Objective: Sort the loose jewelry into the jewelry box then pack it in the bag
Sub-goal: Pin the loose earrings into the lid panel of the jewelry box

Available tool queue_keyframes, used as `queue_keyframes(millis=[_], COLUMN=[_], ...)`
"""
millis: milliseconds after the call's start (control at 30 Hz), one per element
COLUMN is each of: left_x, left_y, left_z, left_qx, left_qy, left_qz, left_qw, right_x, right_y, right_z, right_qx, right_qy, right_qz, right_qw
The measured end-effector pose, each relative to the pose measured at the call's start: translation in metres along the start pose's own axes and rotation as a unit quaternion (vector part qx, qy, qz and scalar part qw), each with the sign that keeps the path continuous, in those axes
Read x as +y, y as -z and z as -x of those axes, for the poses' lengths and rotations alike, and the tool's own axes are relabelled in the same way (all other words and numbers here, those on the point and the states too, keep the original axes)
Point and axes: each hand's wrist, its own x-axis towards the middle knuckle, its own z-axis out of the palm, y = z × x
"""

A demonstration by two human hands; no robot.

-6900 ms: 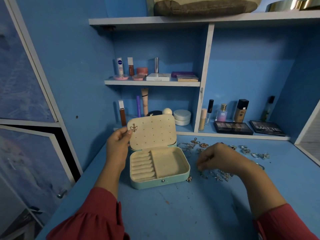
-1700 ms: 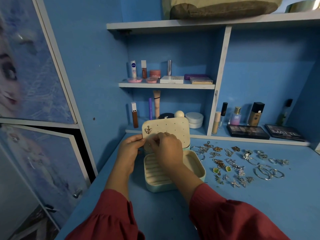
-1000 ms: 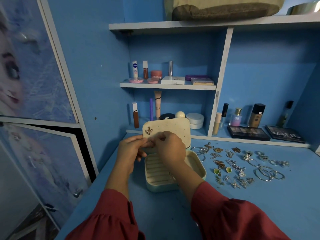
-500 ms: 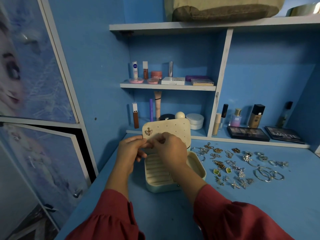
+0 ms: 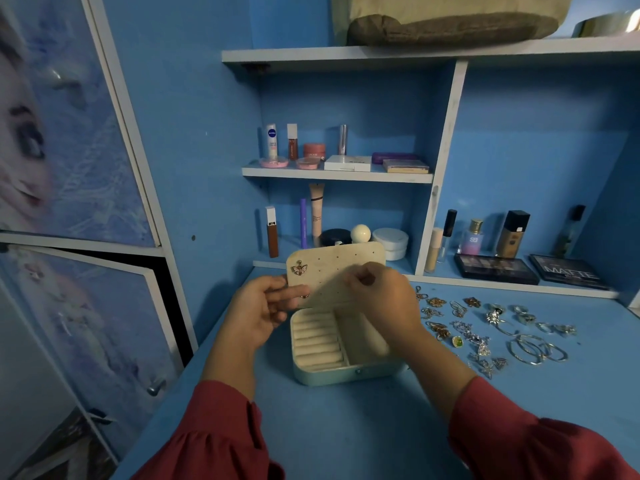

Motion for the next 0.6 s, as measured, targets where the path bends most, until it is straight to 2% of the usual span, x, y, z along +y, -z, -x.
queue_keyframes(millis=[133, 333, 400, 600], left_x=[0.004, 0.004, 0.003, 0.002], left_y=[0.004, 0.006, 0.007, 0.007], left_z=[0.002, 0.005, 0.006, 0.013], left_qx=[-0.016, -0.016, -0.012, -0.020], left_qy=[0.068, 0.121, 0.132, 0.121], left_qz=[0.087, 0.079, 0.061, -0.035], left_qw=[0.994, 0.989, 0.989, 0.992], right_x=[0.028, 0.062, 0.070, 0.088], right_y=[0.030, 0.061, 0.071, 0.104], right_z=[-0.001, 0.001, 0.002, 0.001], right_qx=[0.000, -0.007, -0.013, -0.139], right_qy=[-0.034, -0.079, -0.073, -0.051], right_qz=[-0.014, -0.125, -0.125, -0.033], right_qw=[0.999, 0.989, 0.989, 0.988])
